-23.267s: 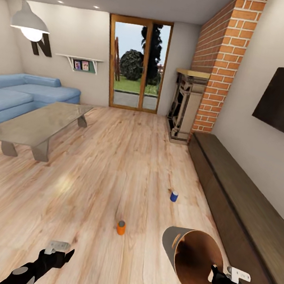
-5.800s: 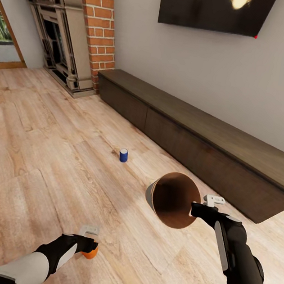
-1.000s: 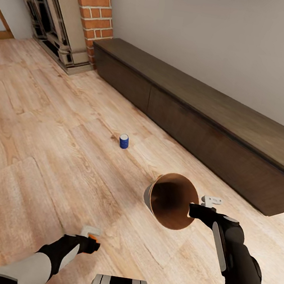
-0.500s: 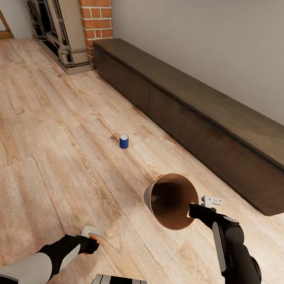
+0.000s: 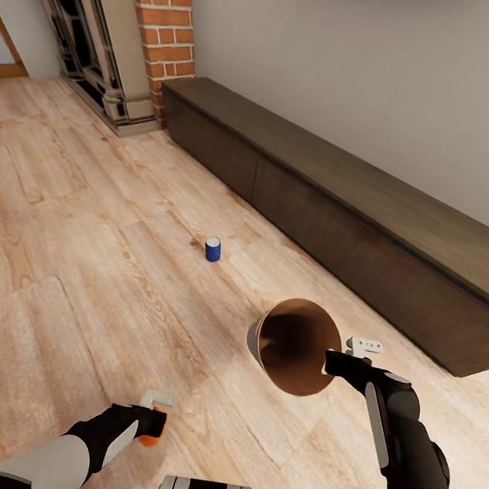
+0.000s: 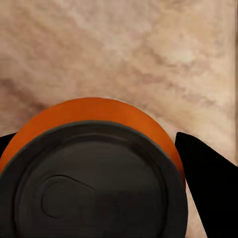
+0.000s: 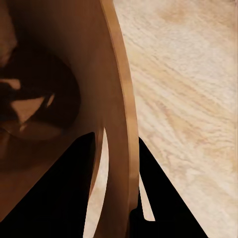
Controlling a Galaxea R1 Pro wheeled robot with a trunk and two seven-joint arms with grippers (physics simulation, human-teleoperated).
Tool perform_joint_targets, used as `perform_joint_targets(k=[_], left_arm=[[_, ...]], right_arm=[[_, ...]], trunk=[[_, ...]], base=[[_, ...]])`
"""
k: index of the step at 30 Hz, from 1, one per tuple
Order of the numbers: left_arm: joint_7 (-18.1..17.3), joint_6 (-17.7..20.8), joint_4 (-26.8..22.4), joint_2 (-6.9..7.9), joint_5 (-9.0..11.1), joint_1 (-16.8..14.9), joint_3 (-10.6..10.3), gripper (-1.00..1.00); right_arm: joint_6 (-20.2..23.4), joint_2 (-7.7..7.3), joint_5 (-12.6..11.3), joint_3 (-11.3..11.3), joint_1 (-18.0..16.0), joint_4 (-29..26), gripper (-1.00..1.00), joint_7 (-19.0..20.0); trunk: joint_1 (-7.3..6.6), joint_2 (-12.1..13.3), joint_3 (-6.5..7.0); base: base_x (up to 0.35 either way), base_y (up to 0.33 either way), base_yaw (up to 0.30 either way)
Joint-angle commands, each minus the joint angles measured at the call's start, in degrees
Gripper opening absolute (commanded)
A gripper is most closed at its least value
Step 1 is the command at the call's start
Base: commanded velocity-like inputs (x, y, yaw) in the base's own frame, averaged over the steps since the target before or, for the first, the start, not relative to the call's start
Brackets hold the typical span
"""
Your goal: Put the three can of soda from the living room inside the tash can in the kitchen.
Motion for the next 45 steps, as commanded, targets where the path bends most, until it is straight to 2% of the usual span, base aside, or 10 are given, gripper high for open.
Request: perform_joint_targets(k=[1, 12, 23, 34, 40, 45], left_arm=[[0.0, 0.0, 0.0, -0.01, -0.1, 0.0, 0.0, -1.0], [-0.1, 0.0, 0.0, 0.04, -0.1, 0.0, 0.0, -1.0], [-0.4, 0.1, -0.1, 0.1, 0.0, 0.0, 0.0, -1.0], [-1.2, 0.2, -0.7, 0.54, 0.5, 0.0, 0.1, -1.0], [-6.7, 1.1, -0.8, 0.71, 0.8, 0.0, 0.6, -1.0], [-8.2, 4.1, -1.1, 0.86, 0.9, -0.2, 0.7, -1.0]], right_arm=[[0.1, 0.02, -1.1, 0.0, 0.0, 0.0, -1.0, 0.4], [0.1, 0.04, -1.2, 0.1, 0.0, 0.2, -1.0, 0.4], [0.1, -0.04, -1.2, 1.7, 0.0, 0.4, -1.0, 0.4], [0.1, -0.05, -1.1, 2.1, 0.0, 0.9, -1.0, 0.3], [0.1, -0.11, -1.1, 2.7, 0.0, 1.2, -1.0, 0.3], [0.1, -0.1, -1.1, 2.8, 0.0, 1.2, -1.0, 0.3]], trunk=[[-0.03, 0.0, 0.23], [-0.31, 0.2, 2.67], [-0.59, 0.3, 5.11], [-3.01, 4.7, 7.08], [-4.33, 7.1, 8.16], [-5.43, 9.1, 9.05]], base=[[0.0, 0.0, 0.0], [0.0, 0.0, 0.0], [0.0, 0.0, 0.0], [0.0, 0.0, 0.0], [0.0, 0.0, 0.0], [0.0, 0.0, 0.0]])
